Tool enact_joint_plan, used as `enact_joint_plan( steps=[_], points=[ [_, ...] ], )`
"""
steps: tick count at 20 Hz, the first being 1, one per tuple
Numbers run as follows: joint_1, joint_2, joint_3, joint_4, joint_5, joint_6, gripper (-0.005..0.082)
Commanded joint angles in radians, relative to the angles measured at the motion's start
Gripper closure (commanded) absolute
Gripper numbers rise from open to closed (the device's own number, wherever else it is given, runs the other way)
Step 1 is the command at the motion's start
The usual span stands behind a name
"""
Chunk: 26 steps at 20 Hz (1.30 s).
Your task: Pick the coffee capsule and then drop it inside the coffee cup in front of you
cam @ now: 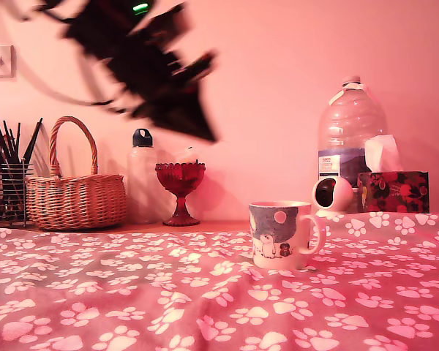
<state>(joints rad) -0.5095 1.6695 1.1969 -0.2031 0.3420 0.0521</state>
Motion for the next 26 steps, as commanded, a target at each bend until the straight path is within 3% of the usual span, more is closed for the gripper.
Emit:
enact_joint_plan(
  steps=[1, 8, 20, 26],
  points=[
    [0.043, -0.052, -0.074, 0.012, -0.008, -0.013, 0.0785],
    [0.207, -0.214, -0.247, 0.065, -0.010, -0.053, 0.0789],
    [0.346, -0.332, -0.517, 0.122, -0.007, -0.121, 0.0789],
    [0.367, -0.451, -0.629, 0.098, -0.006, -0.152, 0.0789]
  ],
)
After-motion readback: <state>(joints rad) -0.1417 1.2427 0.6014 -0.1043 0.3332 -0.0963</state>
